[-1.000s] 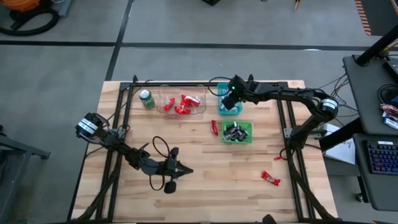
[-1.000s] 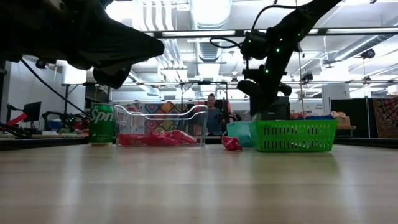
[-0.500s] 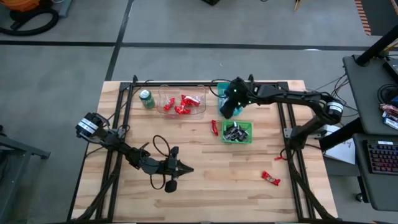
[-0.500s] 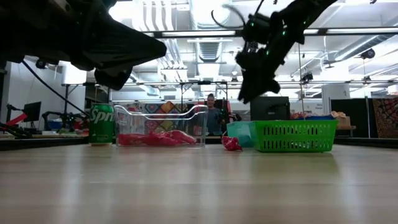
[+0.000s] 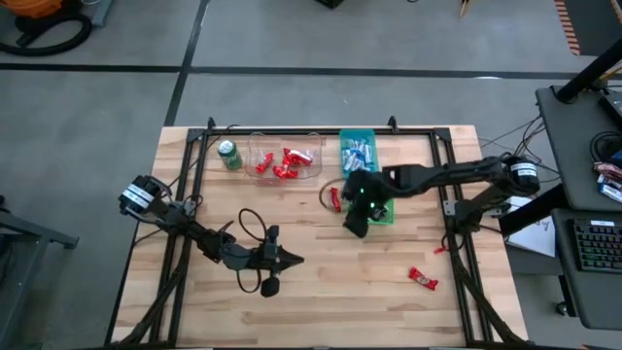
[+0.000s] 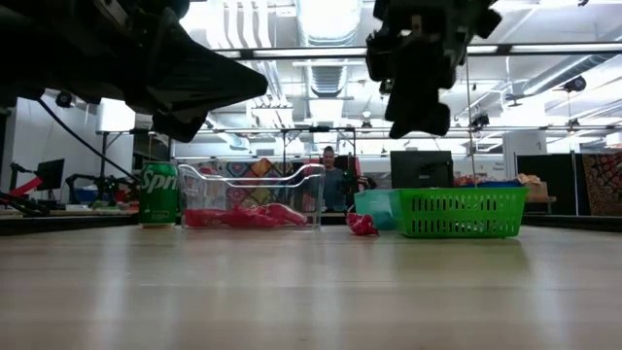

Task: Sort candy
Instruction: Put the red chocolate bar into the transparent bin

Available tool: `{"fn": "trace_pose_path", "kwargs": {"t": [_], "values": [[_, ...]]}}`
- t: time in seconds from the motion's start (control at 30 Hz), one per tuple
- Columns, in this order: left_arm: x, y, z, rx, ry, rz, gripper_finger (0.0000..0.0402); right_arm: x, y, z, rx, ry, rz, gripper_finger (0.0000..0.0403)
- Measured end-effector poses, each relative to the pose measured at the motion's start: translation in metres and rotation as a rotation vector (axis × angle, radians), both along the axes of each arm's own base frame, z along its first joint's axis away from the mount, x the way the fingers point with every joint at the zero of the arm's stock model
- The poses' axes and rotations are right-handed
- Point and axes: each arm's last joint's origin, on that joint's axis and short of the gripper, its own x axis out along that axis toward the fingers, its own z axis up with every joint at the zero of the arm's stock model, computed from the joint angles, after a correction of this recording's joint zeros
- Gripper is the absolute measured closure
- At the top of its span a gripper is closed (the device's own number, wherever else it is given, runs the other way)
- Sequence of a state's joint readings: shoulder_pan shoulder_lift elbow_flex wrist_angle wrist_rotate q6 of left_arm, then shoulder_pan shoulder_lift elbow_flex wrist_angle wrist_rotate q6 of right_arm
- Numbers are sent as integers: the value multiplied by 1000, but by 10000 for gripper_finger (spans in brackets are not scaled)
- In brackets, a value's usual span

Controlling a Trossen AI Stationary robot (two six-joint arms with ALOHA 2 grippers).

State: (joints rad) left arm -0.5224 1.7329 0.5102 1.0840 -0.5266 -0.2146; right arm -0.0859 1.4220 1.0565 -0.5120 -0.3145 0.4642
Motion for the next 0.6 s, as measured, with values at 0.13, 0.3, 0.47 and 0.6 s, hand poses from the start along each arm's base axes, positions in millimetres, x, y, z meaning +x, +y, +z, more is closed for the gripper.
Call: {"fn": "trace_pose_path", "kwargs": {"t": [0.13,0.3,0.47,0.6], "values": [[0,0,0,19,2,-1,402,-3,20,-2,37,57,15,271],[0,0,0,23,3,-3,402,-16,36,-9,61,228,24,271],[0,0,2,7,-20,-2,402,-37,51,-15,78,471,-9,271],[4,-2,7,-3,-38,-2,402,-51,71,-17,66,608,-7,271]]}}
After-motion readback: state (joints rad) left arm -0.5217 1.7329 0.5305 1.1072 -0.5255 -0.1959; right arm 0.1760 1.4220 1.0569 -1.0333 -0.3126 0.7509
